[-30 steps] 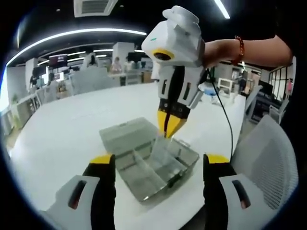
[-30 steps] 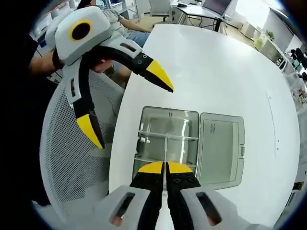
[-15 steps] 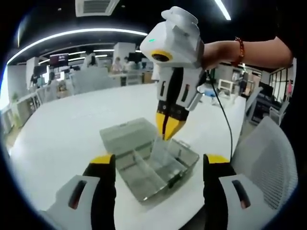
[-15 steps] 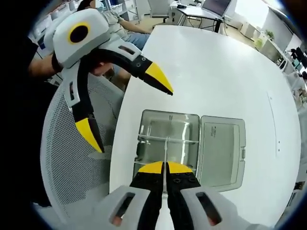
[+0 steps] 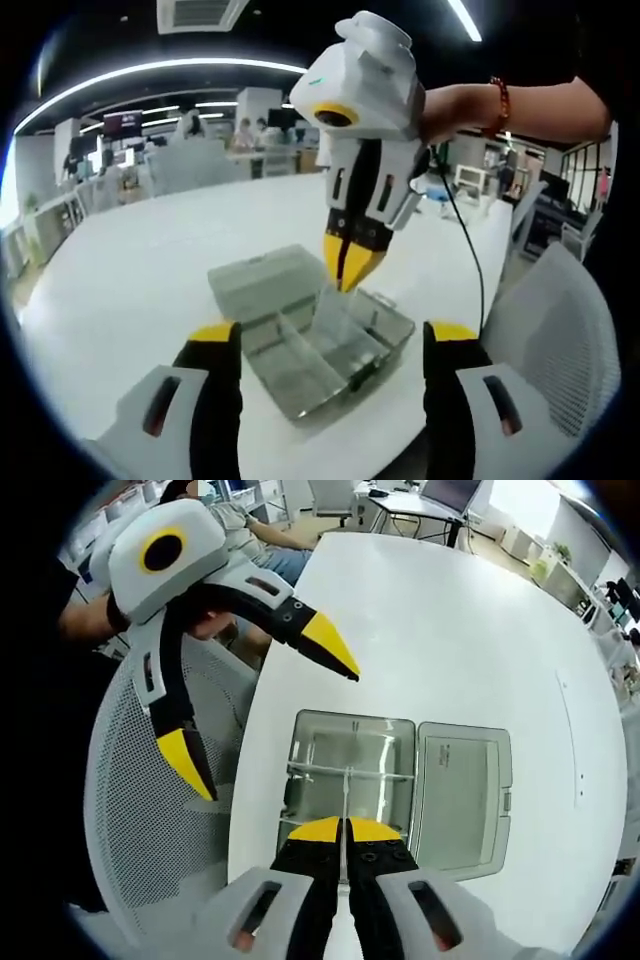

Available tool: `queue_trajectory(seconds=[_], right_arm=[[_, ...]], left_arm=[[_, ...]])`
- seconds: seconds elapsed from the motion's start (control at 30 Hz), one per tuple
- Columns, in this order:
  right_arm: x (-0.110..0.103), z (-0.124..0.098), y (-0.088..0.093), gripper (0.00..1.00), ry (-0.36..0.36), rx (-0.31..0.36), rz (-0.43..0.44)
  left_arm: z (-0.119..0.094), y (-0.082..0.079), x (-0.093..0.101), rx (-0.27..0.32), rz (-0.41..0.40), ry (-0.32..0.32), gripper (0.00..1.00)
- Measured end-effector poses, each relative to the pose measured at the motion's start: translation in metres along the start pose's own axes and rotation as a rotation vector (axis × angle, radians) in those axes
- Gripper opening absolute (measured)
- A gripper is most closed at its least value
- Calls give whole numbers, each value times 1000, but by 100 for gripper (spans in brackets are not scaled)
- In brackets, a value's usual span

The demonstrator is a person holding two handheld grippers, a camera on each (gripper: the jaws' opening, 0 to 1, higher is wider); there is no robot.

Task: Insert the divider into the dual guide fixture by aligning both edges with the guide slots and pushing it downward to the bottom, including one-sided entry, uneven engagement, binding, and posture correction.

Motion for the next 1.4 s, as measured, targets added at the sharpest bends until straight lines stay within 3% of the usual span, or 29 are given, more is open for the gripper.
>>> queue_trajectory(seconds=[0.7,1.07,1.4], right_arm=[[-1,6,0,0,-2,2,4],[3,9,-2,0,11,22,78],[0,14,-4,0,20,10,76]], left_arm=[[0,0,-1,-1,-10,-2,72],[0,0,-1,-1,-16,-2,71],[0,1,-1,-2,-17,-1,71]])
Point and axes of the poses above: the point that each gripper's makers call its tool centre point, and the gripper's own axes: z roughly forward along the fingers, x roughly to its right, y roughly out of its underside, the point moved 3 cm from there along -z, roughly backward along the fingers, and after that the axes turned 11 degrees about z, right-handed, at the moved point
